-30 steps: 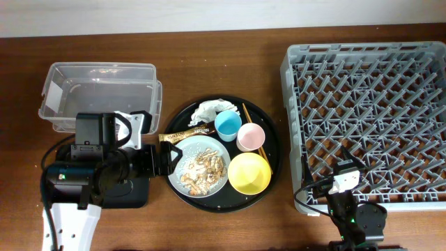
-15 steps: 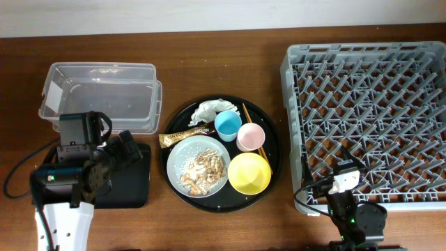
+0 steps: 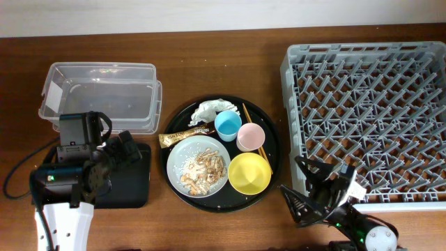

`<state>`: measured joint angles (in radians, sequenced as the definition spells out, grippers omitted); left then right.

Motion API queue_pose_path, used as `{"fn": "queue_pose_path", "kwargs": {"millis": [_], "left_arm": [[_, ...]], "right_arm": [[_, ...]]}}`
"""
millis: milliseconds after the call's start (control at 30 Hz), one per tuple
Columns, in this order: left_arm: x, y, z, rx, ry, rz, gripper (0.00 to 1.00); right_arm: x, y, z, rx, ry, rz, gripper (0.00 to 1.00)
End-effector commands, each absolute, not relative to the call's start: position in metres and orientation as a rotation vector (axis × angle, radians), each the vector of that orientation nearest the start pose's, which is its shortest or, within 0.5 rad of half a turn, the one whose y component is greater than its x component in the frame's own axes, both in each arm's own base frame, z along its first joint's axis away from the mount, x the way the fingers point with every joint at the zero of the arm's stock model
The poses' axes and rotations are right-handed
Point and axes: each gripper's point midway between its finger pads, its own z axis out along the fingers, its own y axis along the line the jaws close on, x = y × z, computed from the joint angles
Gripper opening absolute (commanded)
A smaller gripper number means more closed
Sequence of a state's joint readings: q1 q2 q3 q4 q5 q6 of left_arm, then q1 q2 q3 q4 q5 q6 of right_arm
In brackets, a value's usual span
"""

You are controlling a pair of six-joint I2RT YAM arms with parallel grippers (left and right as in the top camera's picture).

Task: Sort waste into correct bins and load items into the dishwasher rack
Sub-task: 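Reach the right gripper to the pink cup and grasp it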

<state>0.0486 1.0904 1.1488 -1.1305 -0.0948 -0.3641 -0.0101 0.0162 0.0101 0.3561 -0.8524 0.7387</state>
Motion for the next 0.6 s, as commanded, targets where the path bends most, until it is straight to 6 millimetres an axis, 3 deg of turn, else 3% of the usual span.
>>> {"fn": "queue_pose_path", "kwargs": {"millis": [0,100,200,267,333,367,433,467,567], "left_arm": [[0.257,0.033,0.213,-0.603,2.545,0.030,0.99],[0.257,0.033,0.213,-0.603,2.545,0.030,0.99],[0.257,0.033,0.213,-0.603,2.545,0.030,0.99],[0.257,0.033,0.213,-0.603,2.545,0.030,0.99],[0.257,0.033,0.213,-0.603,2.545,0.030,0.99],[0.257,0.033,0.213,-0.603,2.545,0.030,0.99],[0.257,0.033,0.213,-0.603,2.545,0.030,0.99],[0.257,0.033,0.213,-0.603,2.545,0.030,0.99],[0.257,0.033,0.213,-0.603,2.545,0.030,0.99]], "right_arm": [[0.183,0.118,0.256,-0.099,1.376,1.246,0.98],[0.176,0.110,0.295,-0.125,1.273,1.151,0.98],[0.192,0.107,0.301,-0.121,1.451,1.012,0.98],[0.210,0.111,0.328,-0.200,1.613,0.909,0.98],[0.229,0.108,0.338,-0.221,1.758,0.835,0.98],[0.237,0.104,0.334,-0.203,1.834,0.799,0.98],[0.260,0.092,0.308,-0.136,2.071,0.664,0.98],[0.270,0.097,0.294,-0.141,2.165,0.630,0.98],[0.293,0.146,0.266,-0.294,2.302,0.502,0.98]]}}
